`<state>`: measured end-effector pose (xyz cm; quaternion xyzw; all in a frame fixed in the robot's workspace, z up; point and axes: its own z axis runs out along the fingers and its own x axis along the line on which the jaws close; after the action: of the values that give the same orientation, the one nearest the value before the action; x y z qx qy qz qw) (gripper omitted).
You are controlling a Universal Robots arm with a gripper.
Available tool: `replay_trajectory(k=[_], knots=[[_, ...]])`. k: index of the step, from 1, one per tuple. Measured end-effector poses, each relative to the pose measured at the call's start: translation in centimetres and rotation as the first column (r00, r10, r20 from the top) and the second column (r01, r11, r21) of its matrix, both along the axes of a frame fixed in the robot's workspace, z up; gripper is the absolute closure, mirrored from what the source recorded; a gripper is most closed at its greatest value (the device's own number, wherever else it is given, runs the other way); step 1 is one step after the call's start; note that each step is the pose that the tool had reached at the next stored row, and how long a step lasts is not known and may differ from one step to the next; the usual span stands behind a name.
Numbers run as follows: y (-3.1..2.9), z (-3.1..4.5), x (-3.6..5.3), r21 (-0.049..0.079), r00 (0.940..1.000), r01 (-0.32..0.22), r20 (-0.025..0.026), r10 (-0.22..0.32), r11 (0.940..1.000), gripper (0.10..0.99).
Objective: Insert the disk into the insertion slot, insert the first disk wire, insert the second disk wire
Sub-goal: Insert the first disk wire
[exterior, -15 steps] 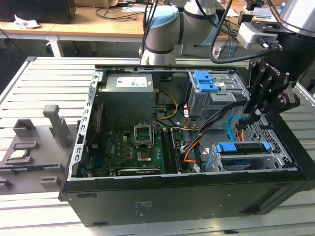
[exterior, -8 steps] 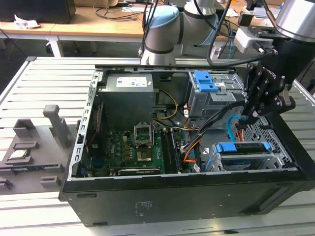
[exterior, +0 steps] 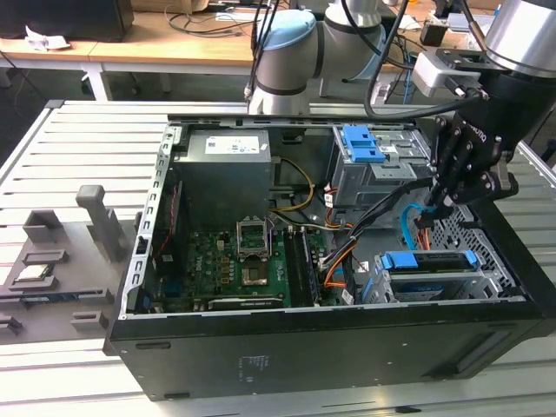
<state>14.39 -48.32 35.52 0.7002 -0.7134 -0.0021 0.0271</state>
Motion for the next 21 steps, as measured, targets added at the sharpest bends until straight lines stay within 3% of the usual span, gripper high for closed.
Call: replay_trajectory(k=[1, 2, 7, 9, 12, 15, 16, 21], knots=[[0.0, 0.0, 0.0, 0.0, 1.0, 0.0, 0.0, 0.0, 1.0, 0.867], [0.0, 0.0, 0.0, 0.0, 1.0, 0.0, 0.0, 0.0, 1.0, 0.922], [-0.24, -0.01, 0.0, 0.0, 1.0, 0.0, 0.0, 0.0, 1.0, 0.922], [-0.94, -0.01, 0.01, 0.0, 1.0, 0.0, -0.0001, 0.0, 1.0, 0.922], [-2.81, -0.03, 0.0, -0.001, 1.0, 0.0, 0.0, 0.0, 1.0, 0.922], [-4.03, -0.05, 0.0, -0.003, 1.0, 0.0, 0.0, 0.0, 1.0, 0.922], [-4.29, -0.06, 0.0, -0.005, 1.0, 0.0, 0.0001, 0.0, 1.0, 0.922], [-4.34, -0.66, 0.04, -0.008, 1.0, 0.0, 0.0, 0.0, 1.0, 0.922]])
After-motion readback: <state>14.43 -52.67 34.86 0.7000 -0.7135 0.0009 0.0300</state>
